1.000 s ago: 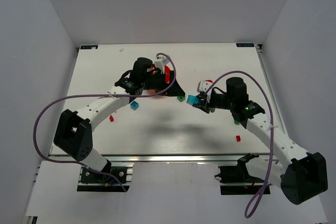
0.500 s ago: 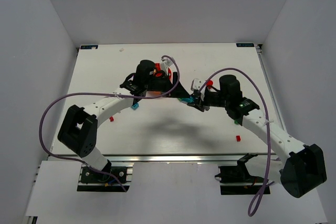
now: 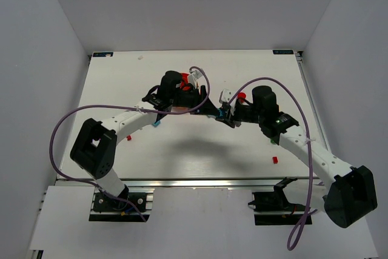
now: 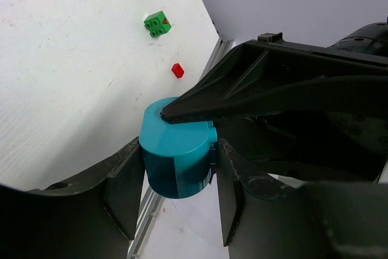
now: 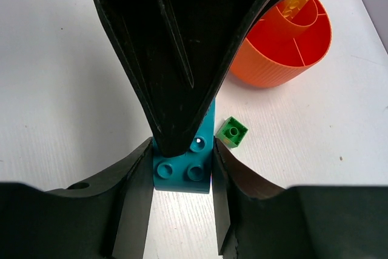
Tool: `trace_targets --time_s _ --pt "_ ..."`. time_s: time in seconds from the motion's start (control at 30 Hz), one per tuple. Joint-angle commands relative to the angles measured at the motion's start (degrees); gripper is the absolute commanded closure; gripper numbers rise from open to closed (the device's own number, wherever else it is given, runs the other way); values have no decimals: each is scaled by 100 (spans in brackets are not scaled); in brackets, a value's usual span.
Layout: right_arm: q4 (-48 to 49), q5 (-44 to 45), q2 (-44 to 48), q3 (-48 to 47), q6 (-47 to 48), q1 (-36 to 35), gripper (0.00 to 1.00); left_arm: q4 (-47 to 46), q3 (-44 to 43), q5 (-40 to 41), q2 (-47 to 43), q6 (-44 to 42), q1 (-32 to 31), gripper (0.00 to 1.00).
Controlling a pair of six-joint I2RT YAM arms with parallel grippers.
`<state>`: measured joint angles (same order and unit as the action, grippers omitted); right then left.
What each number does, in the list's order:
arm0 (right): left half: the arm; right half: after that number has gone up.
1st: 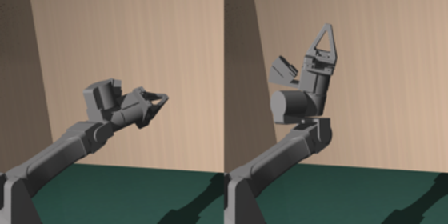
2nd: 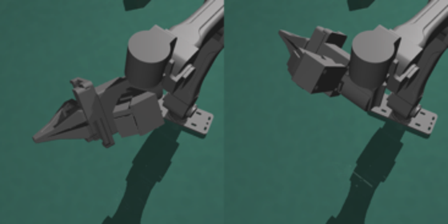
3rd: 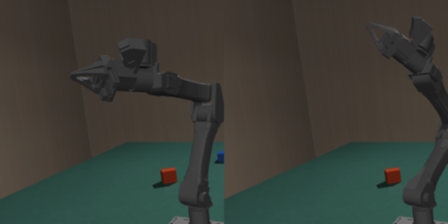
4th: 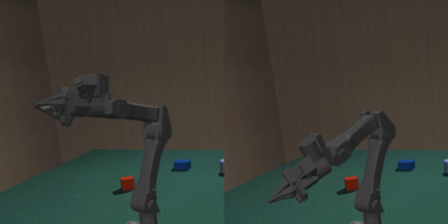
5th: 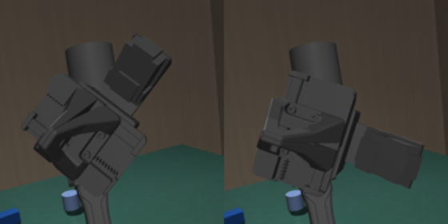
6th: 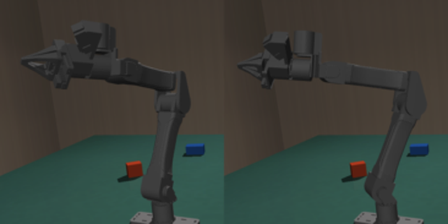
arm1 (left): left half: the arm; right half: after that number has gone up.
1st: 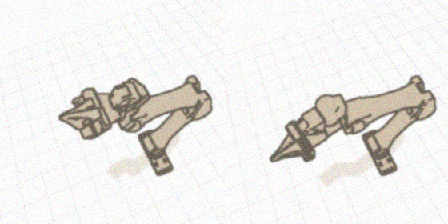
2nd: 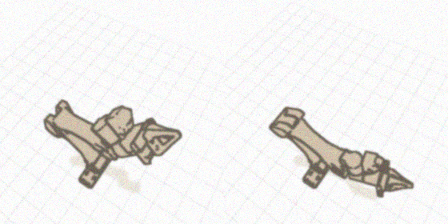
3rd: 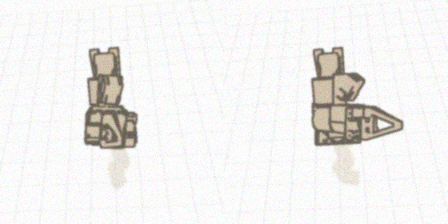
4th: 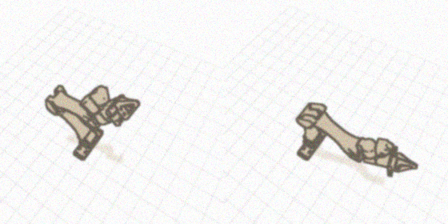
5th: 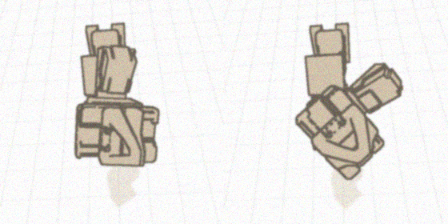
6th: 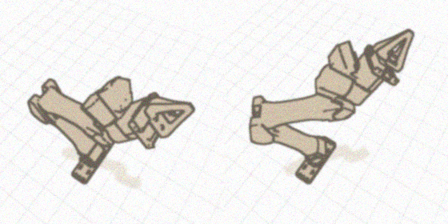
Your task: Sort the legos into containers by color
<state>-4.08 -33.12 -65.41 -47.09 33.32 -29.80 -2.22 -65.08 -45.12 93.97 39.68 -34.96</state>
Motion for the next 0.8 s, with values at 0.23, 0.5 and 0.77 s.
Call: trace_targets --time_s 0.23,0.5,0.77 --pt "583 482 221 120 -282 36 31 1186 -584 1091 -327 -775 287 97" --pt "750 948 581 604 -528 211 69 2699 -1621 2823 -511 -1366 1069 100" --pt "935 1054 740 772 -801 528 100 3535 -2771 4169 -56 -1516 1623 100"
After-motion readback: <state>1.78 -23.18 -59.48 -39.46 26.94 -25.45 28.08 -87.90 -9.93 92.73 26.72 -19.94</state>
